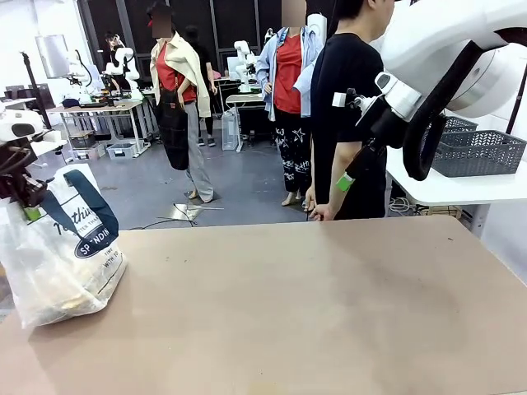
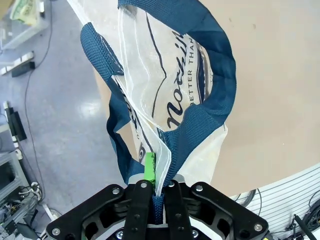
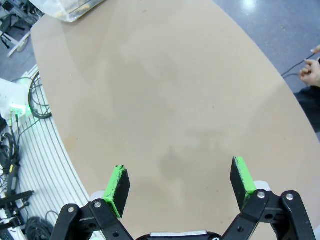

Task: Transfer purchased items from the store into the shopping bag.
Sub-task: Move the Reusable shopping bag to the right side of the table.

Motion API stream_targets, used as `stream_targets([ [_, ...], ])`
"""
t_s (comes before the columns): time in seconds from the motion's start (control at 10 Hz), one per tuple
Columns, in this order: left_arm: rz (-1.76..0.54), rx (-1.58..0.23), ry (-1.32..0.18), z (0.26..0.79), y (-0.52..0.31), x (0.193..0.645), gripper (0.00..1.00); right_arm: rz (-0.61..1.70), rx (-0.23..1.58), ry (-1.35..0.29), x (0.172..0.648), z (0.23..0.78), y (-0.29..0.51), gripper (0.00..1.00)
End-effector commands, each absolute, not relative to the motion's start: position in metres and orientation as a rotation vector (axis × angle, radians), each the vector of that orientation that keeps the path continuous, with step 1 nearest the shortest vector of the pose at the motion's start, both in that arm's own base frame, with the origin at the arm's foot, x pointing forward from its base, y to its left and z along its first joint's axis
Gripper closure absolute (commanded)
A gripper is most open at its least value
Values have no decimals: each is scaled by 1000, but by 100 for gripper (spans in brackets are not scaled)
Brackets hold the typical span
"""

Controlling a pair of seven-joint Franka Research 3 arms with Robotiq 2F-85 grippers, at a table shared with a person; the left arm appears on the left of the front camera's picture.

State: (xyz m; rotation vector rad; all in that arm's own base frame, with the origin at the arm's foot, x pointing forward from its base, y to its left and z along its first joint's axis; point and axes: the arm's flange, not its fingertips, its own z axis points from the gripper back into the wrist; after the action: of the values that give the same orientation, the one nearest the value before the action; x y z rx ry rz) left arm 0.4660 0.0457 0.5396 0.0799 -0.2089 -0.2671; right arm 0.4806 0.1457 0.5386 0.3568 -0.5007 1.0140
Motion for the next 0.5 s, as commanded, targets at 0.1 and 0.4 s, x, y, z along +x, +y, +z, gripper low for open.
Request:
stream_targets([
  [0.1,-274,83,-213,542,47,465,100,999,361,-495,481,540,148,0],
  [0.4,-274,83,-213,542,47,465,100,999,361,-495,481,540,148,0],
])
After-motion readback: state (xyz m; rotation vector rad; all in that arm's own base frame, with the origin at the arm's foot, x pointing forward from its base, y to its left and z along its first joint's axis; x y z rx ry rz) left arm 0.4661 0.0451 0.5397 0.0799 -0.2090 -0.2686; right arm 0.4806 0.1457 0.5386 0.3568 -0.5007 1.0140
